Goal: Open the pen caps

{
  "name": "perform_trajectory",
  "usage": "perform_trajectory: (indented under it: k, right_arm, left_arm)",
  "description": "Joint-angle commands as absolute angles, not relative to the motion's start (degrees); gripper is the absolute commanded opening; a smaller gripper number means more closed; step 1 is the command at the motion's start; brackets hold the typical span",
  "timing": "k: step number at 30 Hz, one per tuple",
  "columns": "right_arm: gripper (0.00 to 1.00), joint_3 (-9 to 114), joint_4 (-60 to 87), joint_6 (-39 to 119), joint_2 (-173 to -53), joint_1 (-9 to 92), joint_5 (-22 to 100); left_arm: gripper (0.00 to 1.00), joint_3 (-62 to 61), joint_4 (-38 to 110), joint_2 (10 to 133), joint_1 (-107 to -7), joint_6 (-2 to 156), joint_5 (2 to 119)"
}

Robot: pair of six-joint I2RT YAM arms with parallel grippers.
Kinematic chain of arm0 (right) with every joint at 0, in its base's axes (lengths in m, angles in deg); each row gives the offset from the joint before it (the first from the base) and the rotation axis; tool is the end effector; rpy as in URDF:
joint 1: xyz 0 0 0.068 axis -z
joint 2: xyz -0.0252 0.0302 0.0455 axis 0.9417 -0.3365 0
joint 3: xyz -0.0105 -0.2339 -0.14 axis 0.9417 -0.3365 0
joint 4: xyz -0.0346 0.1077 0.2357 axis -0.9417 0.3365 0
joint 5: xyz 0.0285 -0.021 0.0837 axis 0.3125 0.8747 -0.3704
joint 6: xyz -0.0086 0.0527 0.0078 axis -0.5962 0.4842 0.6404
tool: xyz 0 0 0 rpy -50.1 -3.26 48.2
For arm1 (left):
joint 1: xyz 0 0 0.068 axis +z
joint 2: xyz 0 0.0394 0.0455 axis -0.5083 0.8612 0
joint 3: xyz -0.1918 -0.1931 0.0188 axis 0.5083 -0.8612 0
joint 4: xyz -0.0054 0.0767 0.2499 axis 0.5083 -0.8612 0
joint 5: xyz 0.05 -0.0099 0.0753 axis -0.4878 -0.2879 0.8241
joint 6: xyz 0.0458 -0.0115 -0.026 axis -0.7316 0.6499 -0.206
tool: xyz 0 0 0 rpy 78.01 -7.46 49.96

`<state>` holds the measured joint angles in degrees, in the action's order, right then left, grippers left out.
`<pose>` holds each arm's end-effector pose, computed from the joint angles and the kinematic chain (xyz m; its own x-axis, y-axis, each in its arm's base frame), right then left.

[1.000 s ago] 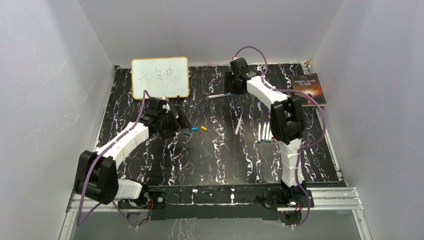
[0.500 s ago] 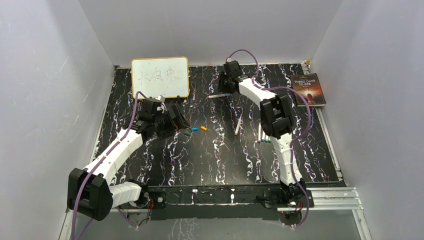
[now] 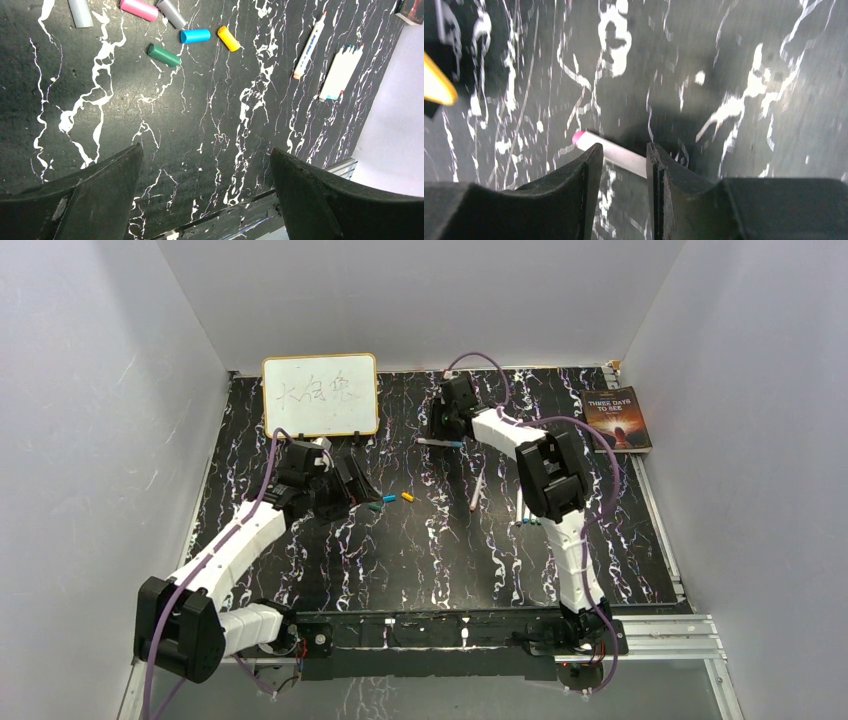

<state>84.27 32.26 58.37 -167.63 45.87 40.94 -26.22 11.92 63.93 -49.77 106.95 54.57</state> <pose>0.4784 0.2214 0.1557 -0.8066 0.1002 -0.5825 -0.1398 0.9252 0.3529 0.2327 -0.0903 0.2483 -0.8100 -0.4043 -0.4248 -0.0753 0.7901 -0.6084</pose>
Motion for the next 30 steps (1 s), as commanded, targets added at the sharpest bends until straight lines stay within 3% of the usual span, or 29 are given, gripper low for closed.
perform_trajectory:
  k: [1, 15, 19, 24, 26, 28, 29, 30]
  right_arm:
    - [0.36, 73.7, 32.8, 55.5, -160.4, 43.0, 43.0]
    - [0.35, 53.5, 35.2, 50.2, -143.7, 34.9, 56.5]
    - [0.38, 57.0, 37.6, 49.8, -145.0, 34.0, 57.9]
    - [0.43, 73.7, 46.5, 48.8, -157.5, 32.5, 60.3]
    - [0.36, 76.5, 47.9, 48.5, -160.8, 32.1, 59.6]
    - [0.07, 73.4, 47.4, 49.5, -160.3, 31.9, 57.8]
    - [0.00, 70.6, 46.5, 50.4, -158.5, 31.9, 56.5]
    - [0.00, 68.7, 45.8, 51.1, -156.4, 32.0, 55.4]
  left_arm:
    - [0.96, -27.0, 10.5, 61.1, -49.5, 107.4, 53.4]
    - [0.96, -29.4, 9.7, 55.8, -49.7, 108.9, 52.7]
    - [0.96, -29.6, 8.7, 54.3, -49.6, 109.0, 52.9]
    - [0.98, -30.3, 7.8, 51.8, -49.6, 109.2, 51.7]
    - [0.98, -30.2, 7.4, 50.3, -49.6, 108.7, 51.6]
    - [0.98, -30.4, 9.2, 51.1, -49.6, 108.7, 48.8]
    - [0.98, -31.2, 11.6, 51.6, -49.6, 109.3, 46.4]
    - [0.98, -32.1, 14.2, 51.9, -49.6, 110.1, 43.9]
